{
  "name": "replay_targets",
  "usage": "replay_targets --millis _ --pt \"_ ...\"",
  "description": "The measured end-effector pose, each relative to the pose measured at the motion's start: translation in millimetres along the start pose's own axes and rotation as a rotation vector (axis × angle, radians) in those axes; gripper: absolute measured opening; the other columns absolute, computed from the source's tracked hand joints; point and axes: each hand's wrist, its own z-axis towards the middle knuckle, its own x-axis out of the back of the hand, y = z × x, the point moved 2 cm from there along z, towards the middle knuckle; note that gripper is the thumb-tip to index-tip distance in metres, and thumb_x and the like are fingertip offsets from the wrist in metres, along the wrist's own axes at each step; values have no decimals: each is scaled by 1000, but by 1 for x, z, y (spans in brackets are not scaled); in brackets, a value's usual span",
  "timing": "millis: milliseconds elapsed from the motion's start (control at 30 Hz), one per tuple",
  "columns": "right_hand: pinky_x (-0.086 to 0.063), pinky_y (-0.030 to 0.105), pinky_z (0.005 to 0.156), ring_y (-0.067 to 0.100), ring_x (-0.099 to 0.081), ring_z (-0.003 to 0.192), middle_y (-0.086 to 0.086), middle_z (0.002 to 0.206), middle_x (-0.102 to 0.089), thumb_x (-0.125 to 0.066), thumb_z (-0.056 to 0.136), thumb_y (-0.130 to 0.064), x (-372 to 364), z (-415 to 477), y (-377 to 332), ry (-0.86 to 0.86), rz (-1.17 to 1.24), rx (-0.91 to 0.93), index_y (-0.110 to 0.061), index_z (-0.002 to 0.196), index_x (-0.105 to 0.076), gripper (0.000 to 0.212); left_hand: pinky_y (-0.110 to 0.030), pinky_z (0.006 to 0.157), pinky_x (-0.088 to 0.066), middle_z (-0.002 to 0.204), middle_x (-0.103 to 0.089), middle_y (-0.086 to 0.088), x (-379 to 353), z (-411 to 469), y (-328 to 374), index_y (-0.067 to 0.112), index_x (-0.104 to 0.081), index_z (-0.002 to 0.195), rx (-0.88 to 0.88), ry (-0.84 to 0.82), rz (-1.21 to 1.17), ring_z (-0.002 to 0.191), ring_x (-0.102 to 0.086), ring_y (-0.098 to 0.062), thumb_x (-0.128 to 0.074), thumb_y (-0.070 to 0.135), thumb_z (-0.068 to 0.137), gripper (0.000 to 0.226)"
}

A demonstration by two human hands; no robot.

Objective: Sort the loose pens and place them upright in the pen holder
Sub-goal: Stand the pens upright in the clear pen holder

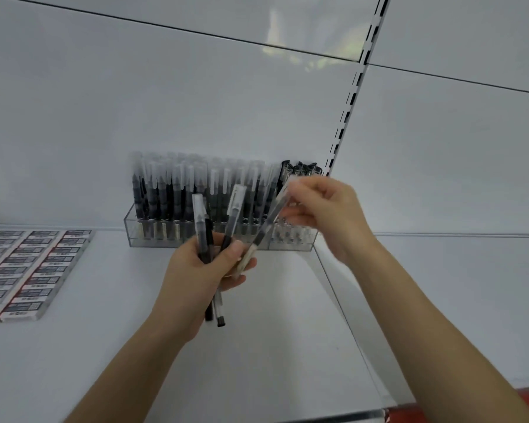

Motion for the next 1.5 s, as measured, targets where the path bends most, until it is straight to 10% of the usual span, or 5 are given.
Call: replay_targets --millis 200,733,967,1267,1500 --pt "-57 25 65 14 -67 64 -1 74 -65 -58 89 -15 20 33 -18 309 -162 207 -16 87 -59 2 -29 66 -52 77 -64 -1 20 2 5 18 -61 92 2 142 52 67 -64 -14 -51 24 90 13" --pt "-54 41 79 28 -67 78 13 83 -68 -56 90 -16 -24 59 15 38 -716 200 -5 86 -60 12 -20 49 -53 70 -73 -1 28 -3 9 15 -56 88 -2 47 3 57 -67 -9 -54 12 88 4" --pt "-56 30 69 16 -69 69 7 76 -70 -62 86 -26 -11 27 6 214 -434 172 -13 81 -63 13 -21 53 -57 59 -69 1 27 -3 14 10 -60 87 25 28 -70 56 -67 -11 -56 9 85 5" --pt "-54 19 56 9 -68 60 -4 62 -70 -60 87 -15 -33 -2 -1 -132 6 -12 -13 81 -65 8 -20 54 -56 68 -70 -1 11 -3 8 10 -61 90 70 -48 -36 61 -69 -11 -56 10 85 6" --pt "-55 21 57 11 -66 57 -5 62 -65 -61 88 -14 -2 29 -16 313 44 182 -17 84 -60 5 -18 44 -47 79 -63 -2 42 0 10 13 -61 94 87 83 175 50 -61 -7 -52 22 90 13"
